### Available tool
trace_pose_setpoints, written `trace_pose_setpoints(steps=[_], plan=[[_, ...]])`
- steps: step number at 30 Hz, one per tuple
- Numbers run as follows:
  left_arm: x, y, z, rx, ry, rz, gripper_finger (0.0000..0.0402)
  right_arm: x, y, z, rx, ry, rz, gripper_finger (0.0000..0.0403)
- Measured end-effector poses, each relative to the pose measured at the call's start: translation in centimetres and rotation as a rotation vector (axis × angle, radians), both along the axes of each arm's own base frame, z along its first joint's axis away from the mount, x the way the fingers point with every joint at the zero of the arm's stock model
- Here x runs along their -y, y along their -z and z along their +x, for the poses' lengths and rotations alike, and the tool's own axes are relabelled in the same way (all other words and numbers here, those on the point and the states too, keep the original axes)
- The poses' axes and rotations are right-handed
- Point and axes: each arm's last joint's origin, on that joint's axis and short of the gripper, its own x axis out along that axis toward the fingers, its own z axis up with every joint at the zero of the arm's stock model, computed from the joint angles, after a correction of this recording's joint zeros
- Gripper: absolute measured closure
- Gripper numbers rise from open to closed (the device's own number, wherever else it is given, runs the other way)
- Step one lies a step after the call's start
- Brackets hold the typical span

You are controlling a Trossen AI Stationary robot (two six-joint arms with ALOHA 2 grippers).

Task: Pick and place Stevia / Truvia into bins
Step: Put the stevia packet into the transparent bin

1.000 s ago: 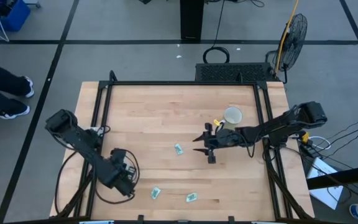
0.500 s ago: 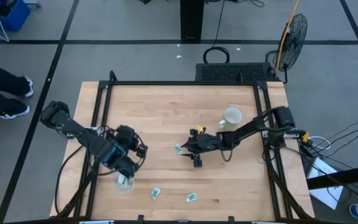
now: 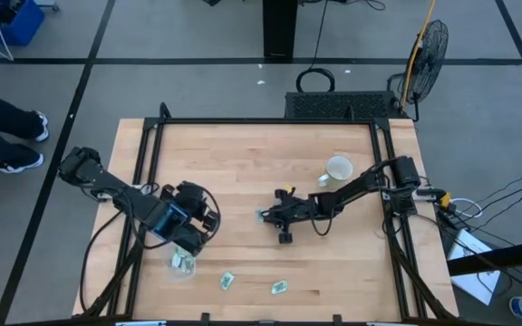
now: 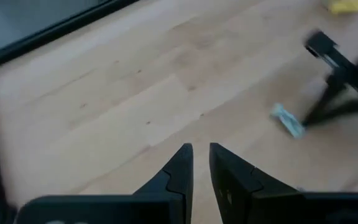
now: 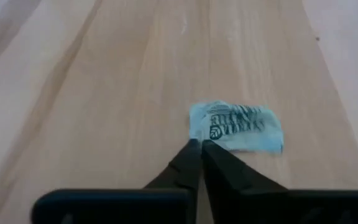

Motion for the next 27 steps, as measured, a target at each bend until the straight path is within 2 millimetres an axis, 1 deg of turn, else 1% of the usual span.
trace_pose_setpoints(steps=[8,10,13,15,18,20,23,27], plan=[[1.3,-0.4,2.4,-0.024,0.407,0.096,0.0346,-0.1,-1.0,-0.1,0.020,0.000,-0.009,0.0401],[1.6,-0.4,3.1,-0.025,0.478,0.129,0.0346,-0.3,-1.3,-0.2,0.021,-0.007,-0.009,0.0402],[1.7,0.0,4.0,-0.058,0.558,0.158,0.0346,-0.9,-2.4,-0.5,0.031,-0.030,-0.016,0.0402],[1.6,0.6,4.8,-0.097,0.597,0.176,0.0346,-1.2,-3.5,-0.7,0.049,-0.047,-0.020,0.0402],[1.7,2.2,6.2,-0.178,0.681,0.198,0.0344,-1.7,-5.3,-1.1,0.085,-0.062,-0.016,0.0402],[1.8,3.1,7.2,-0.209,0.732,0.222,0.0336,-1.7,-6.4,-1.7,0.078,-0.069,-0.013,0.0402],[1.9,4.4,8.8,-0.222,0.798,0.249,0.0311,-1.7,-7.7,-2.4,0.069,-0.057,0.007,0.0402],[1.6,5.7,10.7,-0.241,0.869,0.327,0.0266,-1.6,-9.1,-3.1,0.070,-0.045,0.060,0.0403]])
